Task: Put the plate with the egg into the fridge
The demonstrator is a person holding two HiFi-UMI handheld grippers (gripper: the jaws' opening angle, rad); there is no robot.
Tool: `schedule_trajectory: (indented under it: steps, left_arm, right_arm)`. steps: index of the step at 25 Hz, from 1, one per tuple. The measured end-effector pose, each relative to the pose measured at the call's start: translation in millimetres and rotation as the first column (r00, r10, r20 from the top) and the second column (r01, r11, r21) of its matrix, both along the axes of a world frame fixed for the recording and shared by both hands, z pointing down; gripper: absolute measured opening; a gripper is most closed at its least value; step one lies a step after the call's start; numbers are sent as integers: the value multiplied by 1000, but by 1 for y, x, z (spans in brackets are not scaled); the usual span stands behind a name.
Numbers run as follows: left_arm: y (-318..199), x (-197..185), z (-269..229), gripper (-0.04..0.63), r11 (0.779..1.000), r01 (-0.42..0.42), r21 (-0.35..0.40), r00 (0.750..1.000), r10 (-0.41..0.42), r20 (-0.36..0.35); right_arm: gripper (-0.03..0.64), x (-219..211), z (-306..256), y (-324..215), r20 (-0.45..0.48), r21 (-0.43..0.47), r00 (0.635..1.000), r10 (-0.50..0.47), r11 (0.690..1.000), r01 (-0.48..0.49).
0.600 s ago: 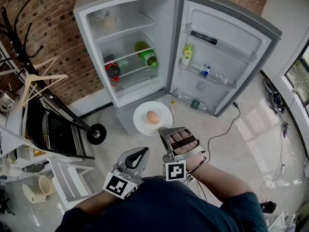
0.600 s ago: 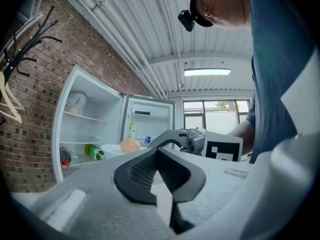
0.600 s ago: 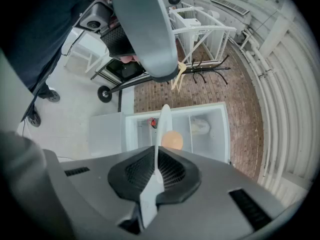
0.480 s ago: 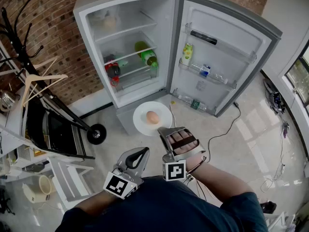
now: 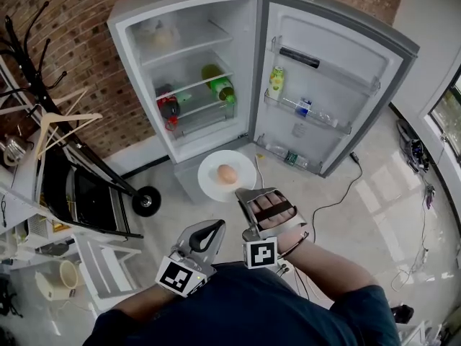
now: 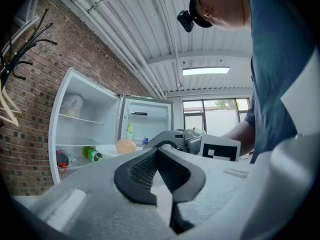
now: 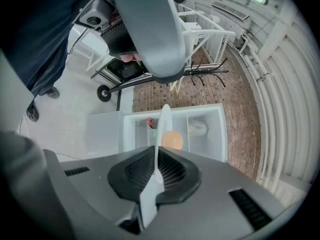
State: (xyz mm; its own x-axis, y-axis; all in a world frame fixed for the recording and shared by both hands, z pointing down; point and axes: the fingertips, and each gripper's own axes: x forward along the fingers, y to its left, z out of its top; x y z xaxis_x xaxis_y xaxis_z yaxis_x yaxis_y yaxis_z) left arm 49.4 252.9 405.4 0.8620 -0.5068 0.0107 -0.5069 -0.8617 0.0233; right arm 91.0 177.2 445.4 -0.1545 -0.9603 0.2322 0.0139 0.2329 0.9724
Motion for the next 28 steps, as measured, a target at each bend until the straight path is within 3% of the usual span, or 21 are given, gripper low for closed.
schedule_trajectory:
  steps: [12,28]
  left_arm:
    - [-38,-7,15,-3,998,61,-31,998,-62,-22]
    - [-229,-50,13,-3,1000,8,-22,999,-9,-36]
  right_arm:
    - [20,-8,20,-42,1,-36,999,-43,998,43]
    - [20,-51,18,-226,-6,-32,1000,-10,999,10]
